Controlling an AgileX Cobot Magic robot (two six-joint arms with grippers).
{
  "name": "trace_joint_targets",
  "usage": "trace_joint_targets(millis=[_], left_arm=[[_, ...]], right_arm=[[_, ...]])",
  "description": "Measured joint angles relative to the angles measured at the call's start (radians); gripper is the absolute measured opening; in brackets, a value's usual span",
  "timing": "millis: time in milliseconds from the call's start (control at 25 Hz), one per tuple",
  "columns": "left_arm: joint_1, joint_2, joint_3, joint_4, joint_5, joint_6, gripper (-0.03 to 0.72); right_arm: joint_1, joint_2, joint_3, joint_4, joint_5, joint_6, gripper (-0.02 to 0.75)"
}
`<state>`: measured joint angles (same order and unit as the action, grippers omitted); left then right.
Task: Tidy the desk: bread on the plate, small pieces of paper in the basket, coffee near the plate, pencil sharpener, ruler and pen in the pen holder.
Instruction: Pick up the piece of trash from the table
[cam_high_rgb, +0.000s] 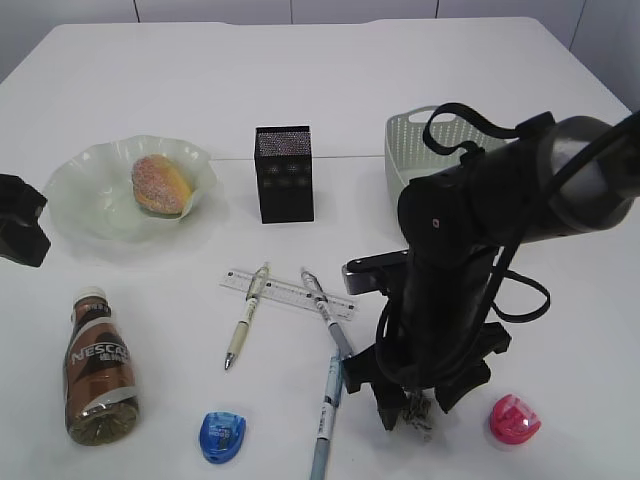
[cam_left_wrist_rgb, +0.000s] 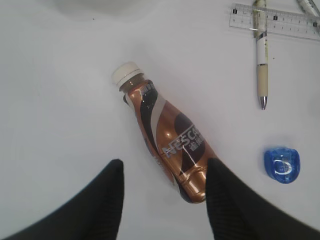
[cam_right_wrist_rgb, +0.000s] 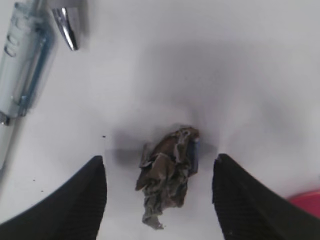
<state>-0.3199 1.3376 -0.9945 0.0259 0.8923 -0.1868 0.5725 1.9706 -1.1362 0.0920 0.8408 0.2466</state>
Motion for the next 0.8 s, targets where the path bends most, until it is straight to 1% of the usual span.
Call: trace_joint_targets(millis=[80, 280, 400, 640, 800], left_arm=[[0.000, 0.000, 0.000, 0.000, -0.002, 0.000, 0.386], [0.000, 0.000, 0.000, 0.000, -0.001, 0.000, 0.386], [0.000, 0.000, 0.000, 0.000, -0.004, 0.000, 0.386], [0.000, 0.000, 0.000, 0.000, -0.005, 0.000, 0.385], [0.000, 0.000, 0.000, 0.000, -0.006, 0.000, 0.384]], right_arm=[[0.000, 0.000, 0.000, 0.000, -0.001, 0.000, 0.461], [0.000, 0.002, 0.000, 0.000, 0.001, 0.000, 0.307], [0.000, 0.008, 0.000, 0.000, 0.010, 0.000, 0.238], [0.000, 0.010, 0.000, 0.000, 0.012, 0.000, 0.150], [0.000, -0.004, 0.000, 0.000, 0.012, -0.013, 0.125]])
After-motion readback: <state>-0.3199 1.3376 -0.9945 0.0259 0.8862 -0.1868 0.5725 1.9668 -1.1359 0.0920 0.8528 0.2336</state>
